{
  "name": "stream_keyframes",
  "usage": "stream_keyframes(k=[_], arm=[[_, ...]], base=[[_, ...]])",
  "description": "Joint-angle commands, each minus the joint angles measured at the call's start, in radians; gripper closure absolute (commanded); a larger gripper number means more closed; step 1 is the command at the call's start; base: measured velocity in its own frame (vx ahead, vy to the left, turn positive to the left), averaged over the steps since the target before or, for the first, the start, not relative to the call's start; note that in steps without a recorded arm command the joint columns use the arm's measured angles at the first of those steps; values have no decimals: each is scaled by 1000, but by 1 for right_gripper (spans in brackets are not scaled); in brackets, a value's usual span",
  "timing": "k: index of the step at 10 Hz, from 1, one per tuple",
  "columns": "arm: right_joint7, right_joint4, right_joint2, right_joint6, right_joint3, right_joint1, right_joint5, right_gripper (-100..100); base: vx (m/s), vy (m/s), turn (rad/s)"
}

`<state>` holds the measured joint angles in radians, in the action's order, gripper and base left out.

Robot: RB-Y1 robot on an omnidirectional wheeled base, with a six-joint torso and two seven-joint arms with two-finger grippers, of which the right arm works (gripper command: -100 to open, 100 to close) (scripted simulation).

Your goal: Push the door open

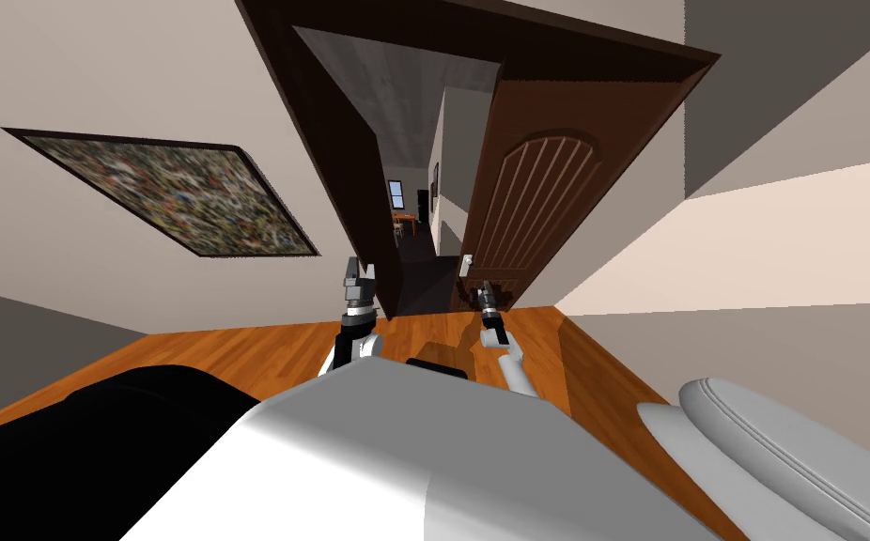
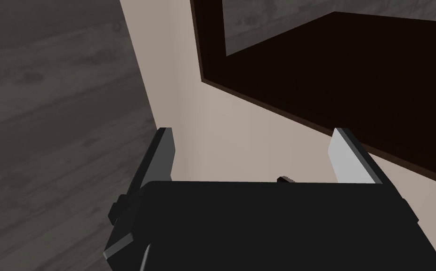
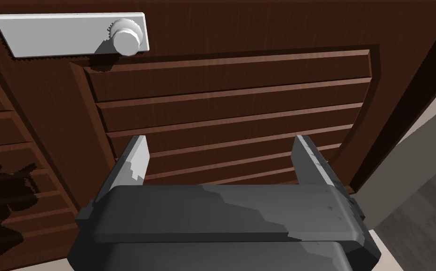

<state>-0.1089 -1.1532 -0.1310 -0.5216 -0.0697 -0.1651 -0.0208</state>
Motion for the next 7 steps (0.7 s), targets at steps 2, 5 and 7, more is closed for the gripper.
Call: stream_keyframes(k=[2,5,7], arm=[[-10,69,-4,9,-4,-42,-4,-100],[-19,147,-8,16,-7,-89,-8,-100],[-25,197,-11,21,-10,-120,-11,-100]], base=[[90,-60,78],[79,-66,63],[87,-72,63]])
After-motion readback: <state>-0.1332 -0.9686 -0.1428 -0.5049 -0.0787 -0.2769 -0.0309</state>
